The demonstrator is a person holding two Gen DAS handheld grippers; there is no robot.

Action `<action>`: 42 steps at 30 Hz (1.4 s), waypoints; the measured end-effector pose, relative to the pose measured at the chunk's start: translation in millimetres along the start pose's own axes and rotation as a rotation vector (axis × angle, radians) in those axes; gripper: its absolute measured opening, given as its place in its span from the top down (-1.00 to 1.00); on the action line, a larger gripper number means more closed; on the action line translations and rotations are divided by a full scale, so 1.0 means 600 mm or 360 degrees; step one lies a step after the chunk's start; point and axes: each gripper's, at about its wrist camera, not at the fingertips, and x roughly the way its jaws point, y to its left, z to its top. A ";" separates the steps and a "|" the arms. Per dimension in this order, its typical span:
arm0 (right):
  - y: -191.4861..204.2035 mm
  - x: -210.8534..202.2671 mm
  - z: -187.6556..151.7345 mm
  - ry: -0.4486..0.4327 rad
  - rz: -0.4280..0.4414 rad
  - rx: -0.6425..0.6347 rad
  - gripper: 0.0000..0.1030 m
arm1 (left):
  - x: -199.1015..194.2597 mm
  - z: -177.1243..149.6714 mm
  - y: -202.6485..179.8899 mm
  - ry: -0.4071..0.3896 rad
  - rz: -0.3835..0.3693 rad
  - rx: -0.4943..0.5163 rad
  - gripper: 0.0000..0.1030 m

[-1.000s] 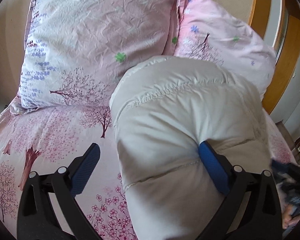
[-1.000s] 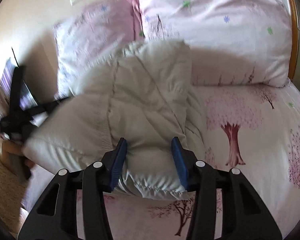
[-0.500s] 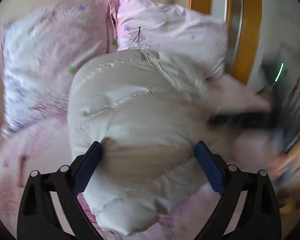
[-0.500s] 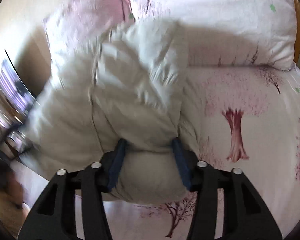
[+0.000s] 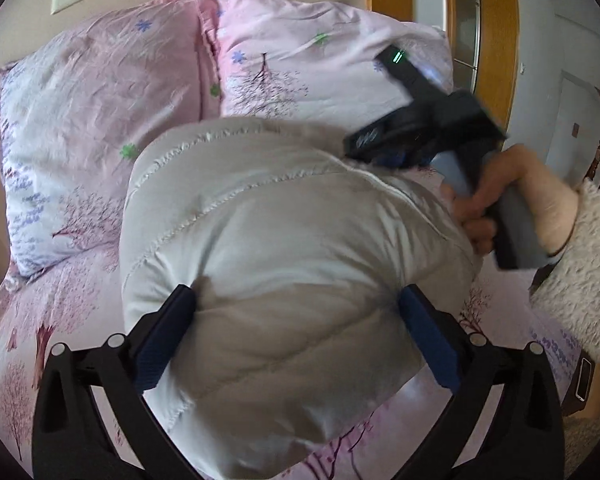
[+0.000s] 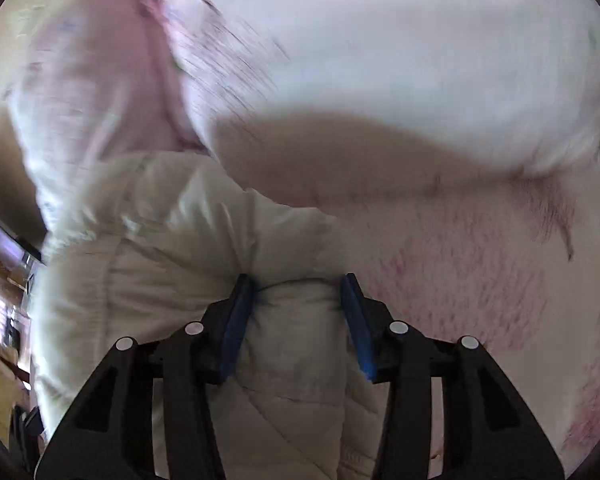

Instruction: Fold large clothes

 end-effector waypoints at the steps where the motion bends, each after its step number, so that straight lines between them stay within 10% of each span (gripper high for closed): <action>1: -0.006 0.008 0.003 0.0034 0.0014 0.0029 0.03 | 0.004 0.003 -0.004 -0.0003 0.0005 0.0004 -0.96; 8: -0.033 0.028 0.011 0.0123 0.0047 0.0122 -0.25 | -0.018 0.028 0.012 -0.0053 -0.0020 -0.0061 -0.84; 19: -0.023 -0.183 -0.172 -0.0386 0.0391 -0.0124 0.40 | -0.088 0.022 0.129 -0.0119 0.0059 -0.0314 -0.83; 27: -0.003 -0.128 -0.235 -0.0288 0.0244 -0.0187 0.45 | -0.035 -0.010 0.110 0.0043 -0.0046 -0.0352 -0.93; 42: -0.027 -0.082 -0.250 -0.0256 0.0324 -0.0052 0.47 | -0.006 -0.015 0.070 0.0035 0.0117 -0.0226 -0.97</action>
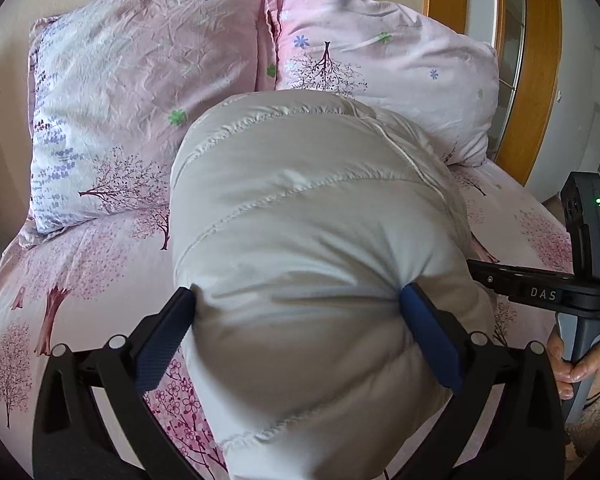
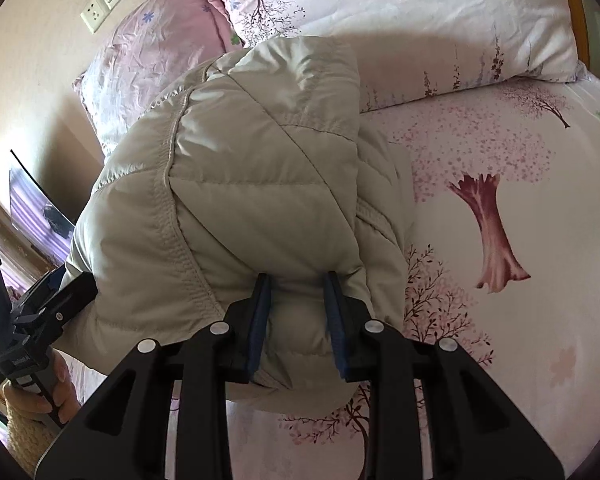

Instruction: Fold large clothes

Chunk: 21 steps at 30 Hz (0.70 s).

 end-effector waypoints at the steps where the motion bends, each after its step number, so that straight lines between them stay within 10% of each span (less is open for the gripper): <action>1: 0.001 0.000 0.000 0.0000 -0.0004 0.0003 0.47 | -0.001 -0.001 0.000 -0.0011 0.0004 -0.0002 -0.97; 5: 0.008 -0.028 0.000 -0.0025 -0.0038 0.0012 0.39 | -0.021 -0.004 0.012 -0.0040 -0.0016 -0.0090 -0.96; 9: 0.023 -0.089 -0.010 -0.0196 -0.0165 -0.0013 -0.46 | -0.079 -0.019 0.027 -0.0144 0.0088 -0.0155 -0.96; 21: 0.095 -0.195 -0.073 -0.0379 -0.0447 -0.0225 -0.97 | -0.173 -0.086 0.039 -0.0106 0.0318 -0.0267 -0.96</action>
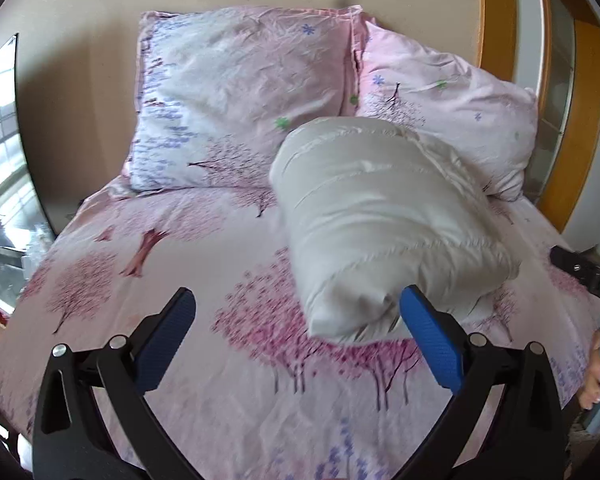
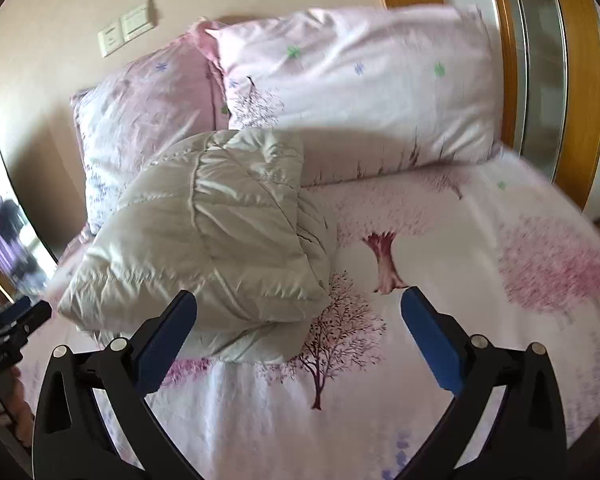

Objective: Fold large clothes
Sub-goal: 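Open both grippers and pull them back from the folded jacket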

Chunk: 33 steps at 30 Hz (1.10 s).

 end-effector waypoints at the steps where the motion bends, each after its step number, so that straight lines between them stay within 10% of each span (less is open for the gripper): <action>1: 0.005 -0.006 -0.003 0.0005 -0.0001 -0.0014 -0.97 | -0.005 -0.005 -0.001 0.0010 0.0016 0.0005 -0.96; 33: 0.083 0.046 -0.095 0.0516 -0.0048 -0.0172 -0.97 | 0.061 -0.092 -0.044 0.0516 0.0085 0.0075 -0.96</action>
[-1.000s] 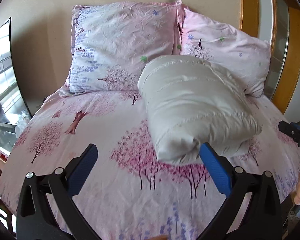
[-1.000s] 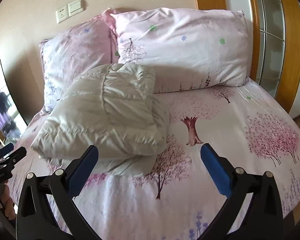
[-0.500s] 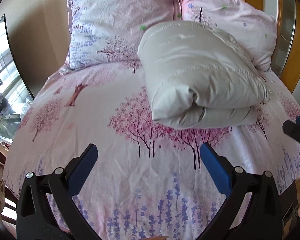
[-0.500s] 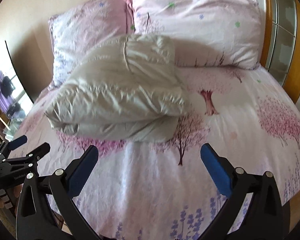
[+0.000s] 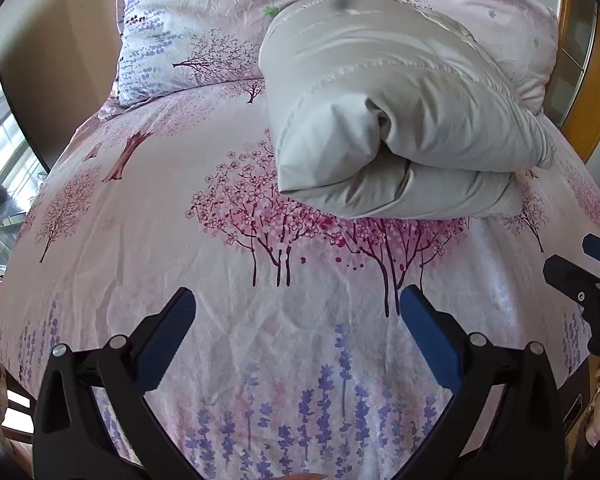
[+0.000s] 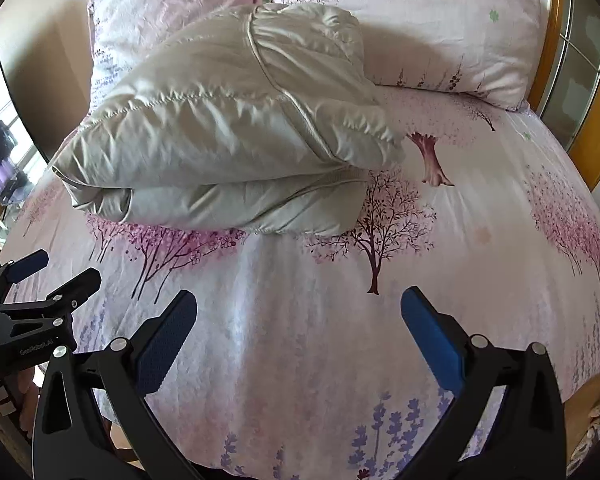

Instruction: Fold large clothes

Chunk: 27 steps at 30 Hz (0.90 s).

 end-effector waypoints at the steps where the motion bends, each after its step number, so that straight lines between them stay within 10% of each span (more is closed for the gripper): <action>1: 0.000 0.000 0.001 0.0001 -0.0002 -0.0001 -0.97 | 0.000 0.000 -0.001 -0.0001 0.0000 0.0003 -0.96; 27: -0.005 0.014 0.004 0.0044 0.0002 0.0021 -0.97 | 0.007 0.008 -0.005 0.0030 0.0003 0.0000 -0.96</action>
